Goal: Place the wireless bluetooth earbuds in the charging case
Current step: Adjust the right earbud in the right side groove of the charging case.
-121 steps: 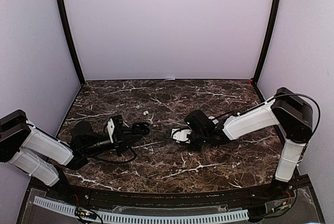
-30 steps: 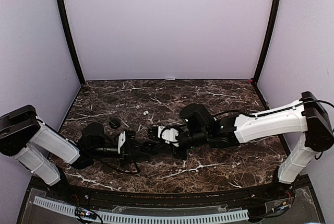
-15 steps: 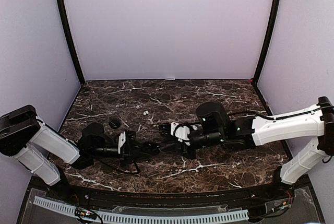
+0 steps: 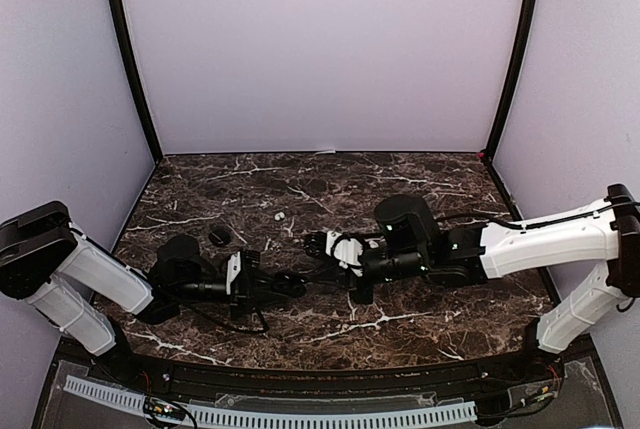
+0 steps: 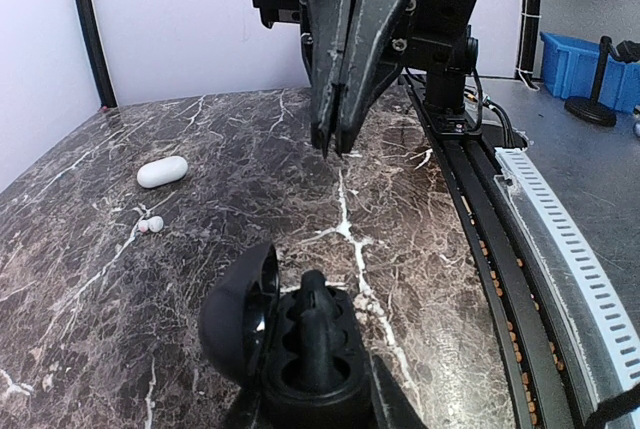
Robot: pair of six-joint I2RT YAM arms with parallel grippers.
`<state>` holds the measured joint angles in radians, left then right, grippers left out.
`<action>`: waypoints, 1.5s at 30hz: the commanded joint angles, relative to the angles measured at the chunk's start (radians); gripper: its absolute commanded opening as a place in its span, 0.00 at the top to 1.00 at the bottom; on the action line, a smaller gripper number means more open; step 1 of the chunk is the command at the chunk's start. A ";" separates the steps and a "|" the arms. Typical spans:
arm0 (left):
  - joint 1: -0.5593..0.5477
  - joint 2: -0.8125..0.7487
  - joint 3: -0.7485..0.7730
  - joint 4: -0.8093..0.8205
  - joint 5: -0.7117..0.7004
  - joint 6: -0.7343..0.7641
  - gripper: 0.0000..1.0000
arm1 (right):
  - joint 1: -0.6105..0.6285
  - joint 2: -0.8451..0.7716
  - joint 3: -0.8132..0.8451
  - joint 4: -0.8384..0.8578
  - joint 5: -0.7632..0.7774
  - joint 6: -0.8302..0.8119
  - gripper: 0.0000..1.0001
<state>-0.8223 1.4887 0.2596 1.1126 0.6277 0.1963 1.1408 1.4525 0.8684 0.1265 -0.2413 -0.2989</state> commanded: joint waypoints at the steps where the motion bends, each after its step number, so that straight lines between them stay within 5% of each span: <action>1: -0.003 -0.018 0.010 0.023 0.010 -0.006 0.88 | 0.001 0.051 0.052 0.000 -0.060 -0.006 1.00; 15: -0.003 -0.016 0.010 0.026 0.021 -0.005 0.88 | 0.002 0.206 0.129 -0.030 -0.051 -0.004 1.00; 29: -0.003 -0.009 0.019 0.016 0.052 -0.002 0.88 | -0.081 0.025 -0.002 0.080 -0.004 0.049 0.90; 32: -0.003 -0.001 0.021 0.026 0.091 -0.004 0.88 | -0.121 0.071 0.039 0.040 -0.047 0.058 0.90; 35: -0.004 0.001 0.017 0.036 0.109 -0.005 0.89 | -0.128 0.173 0.139 -0.085 -0.088 0.034 1.00; 45: -0.006 0.007 0.021 0.032 0.082 -0.013 0.90 | -0.106 0.350 0.320 -0.170 -0.341 -0.008 1.00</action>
<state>-0.8230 1.4940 0.2615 1.1130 0.7097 0.1959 1.0111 1.7958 1.1301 -0.0208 -0.4431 -0.2752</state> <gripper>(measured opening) 0.279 0.007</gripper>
